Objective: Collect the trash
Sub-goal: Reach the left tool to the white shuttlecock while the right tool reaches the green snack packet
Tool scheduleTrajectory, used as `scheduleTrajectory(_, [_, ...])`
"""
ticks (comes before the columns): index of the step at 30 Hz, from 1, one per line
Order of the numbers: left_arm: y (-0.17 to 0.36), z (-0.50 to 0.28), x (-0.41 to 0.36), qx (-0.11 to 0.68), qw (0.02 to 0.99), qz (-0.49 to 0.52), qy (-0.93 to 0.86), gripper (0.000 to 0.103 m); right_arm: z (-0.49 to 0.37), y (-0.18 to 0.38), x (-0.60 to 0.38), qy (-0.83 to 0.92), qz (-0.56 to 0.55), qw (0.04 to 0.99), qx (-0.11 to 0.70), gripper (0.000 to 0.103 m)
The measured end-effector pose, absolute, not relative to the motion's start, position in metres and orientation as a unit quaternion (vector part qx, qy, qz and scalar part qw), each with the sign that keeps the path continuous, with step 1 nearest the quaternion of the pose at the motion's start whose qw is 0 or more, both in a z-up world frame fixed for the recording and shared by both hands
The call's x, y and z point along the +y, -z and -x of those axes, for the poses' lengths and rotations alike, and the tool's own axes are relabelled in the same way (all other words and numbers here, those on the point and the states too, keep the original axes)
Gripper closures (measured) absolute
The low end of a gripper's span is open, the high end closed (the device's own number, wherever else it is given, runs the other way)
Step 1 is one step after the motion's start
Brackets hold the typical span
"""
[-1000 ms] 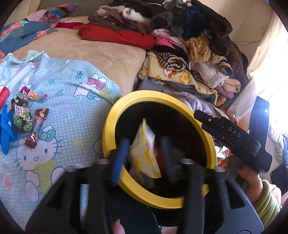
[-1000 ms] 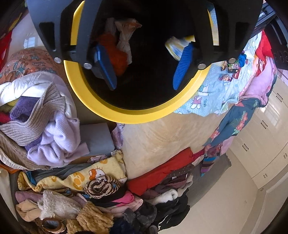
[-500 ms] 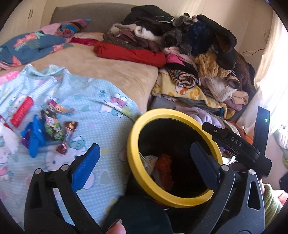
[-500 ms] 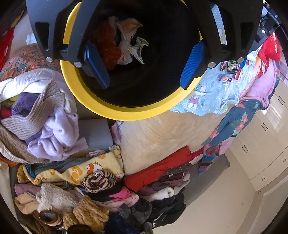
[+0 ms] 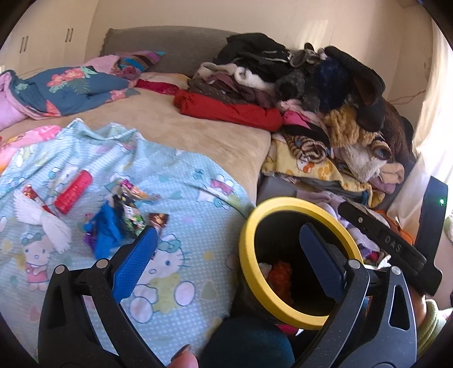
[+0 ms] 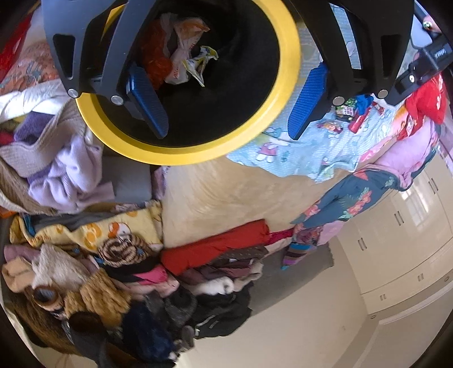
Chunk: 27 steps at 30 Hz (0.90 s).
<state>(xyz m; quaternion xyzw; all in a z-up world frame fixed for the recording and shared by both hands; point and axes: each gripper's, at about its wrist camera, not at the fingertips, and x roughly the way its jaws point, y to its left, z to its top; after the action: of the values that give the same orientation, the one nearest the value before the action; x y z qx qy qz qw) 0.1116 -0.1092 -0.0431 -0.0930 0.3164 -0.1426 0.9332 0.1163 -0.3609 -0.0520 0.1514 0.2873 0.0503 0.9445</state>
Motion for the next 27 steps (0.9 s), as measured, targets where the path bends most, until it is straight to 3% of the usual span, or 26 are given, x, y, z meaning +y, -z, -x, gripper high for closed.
scheduleTrajectory(27, [0.027,-0.109,-0.024,0.267,0.951,0.143,0.062,0.011,-0.103,0.029,-0.263,-0.138,-0.062,0.950,0.274,0.018])
